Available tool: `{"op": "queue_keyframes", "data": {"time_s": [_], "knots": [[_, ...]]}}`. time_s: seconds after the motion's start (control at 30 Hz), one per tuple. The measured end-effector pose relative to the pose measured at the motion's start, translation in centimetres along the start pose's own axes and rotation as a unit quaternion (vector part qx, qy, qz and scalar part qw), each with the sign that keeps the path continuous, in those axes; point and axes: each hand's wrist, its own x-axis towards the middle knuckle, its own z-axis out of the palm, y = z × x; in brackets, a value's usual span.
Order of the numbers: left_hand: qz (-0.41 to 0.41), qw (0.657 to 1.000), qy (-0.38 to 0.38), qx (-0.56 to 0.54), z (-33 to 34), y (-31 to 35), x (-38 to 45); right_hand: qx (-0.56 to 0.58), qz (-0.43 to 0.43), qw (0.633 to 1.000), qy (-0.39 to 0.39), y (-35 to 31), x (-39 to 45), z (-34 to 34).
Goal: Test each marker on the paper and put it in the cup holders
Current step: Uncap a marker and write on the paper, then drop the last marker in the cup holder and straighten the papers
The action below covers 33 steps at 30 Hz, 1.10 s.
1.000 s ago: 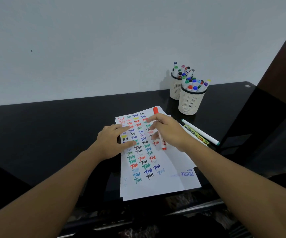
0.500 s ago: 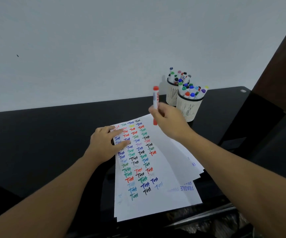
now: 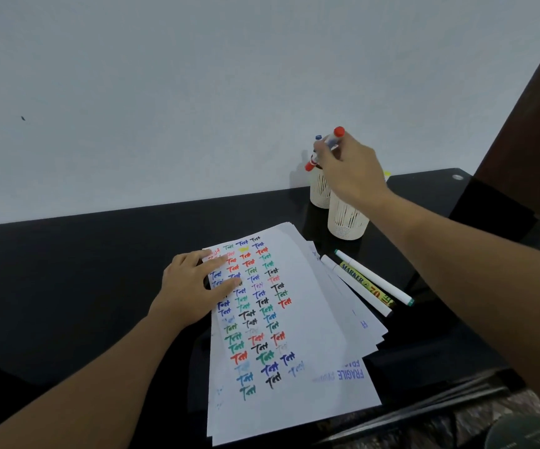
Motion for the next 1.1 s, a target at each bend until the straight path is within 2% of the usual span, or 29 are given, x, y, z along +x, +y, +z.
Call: {"op": "queue_keyframes", "data": {"time_s": [0.1,0.33,0.5,0.87,1.1], "knots": [[-0.003,1.0,-0.001,0.002,0.0,0.0,0.0,-0.056,-0.013,0.998,0.021,1.0,1.6,-0.6],[-0.006,1.0,0.0,0.005,0.0,0.1,0.1,-0.037,-0.007,0.998,0.056,2.9,3.9,-1.2],[-0.01,1.0,0.006,0.005,-0.1,0.2,0.0,-0.041,0.009,0.998,0.053,3.3,5.8,-1.0],[-0.015,1.0,0.002,-0.003,-0.2,0.4,0.0,-0.112,-0.015,0.993,0.041,2.7,7.5,-1.3],[-0.013,1.0,0.006,-0.007,-0.2,0.4,0.1,-0.074,-0.03,0.995,0.067,3.4,7.3,-1.1]]}}
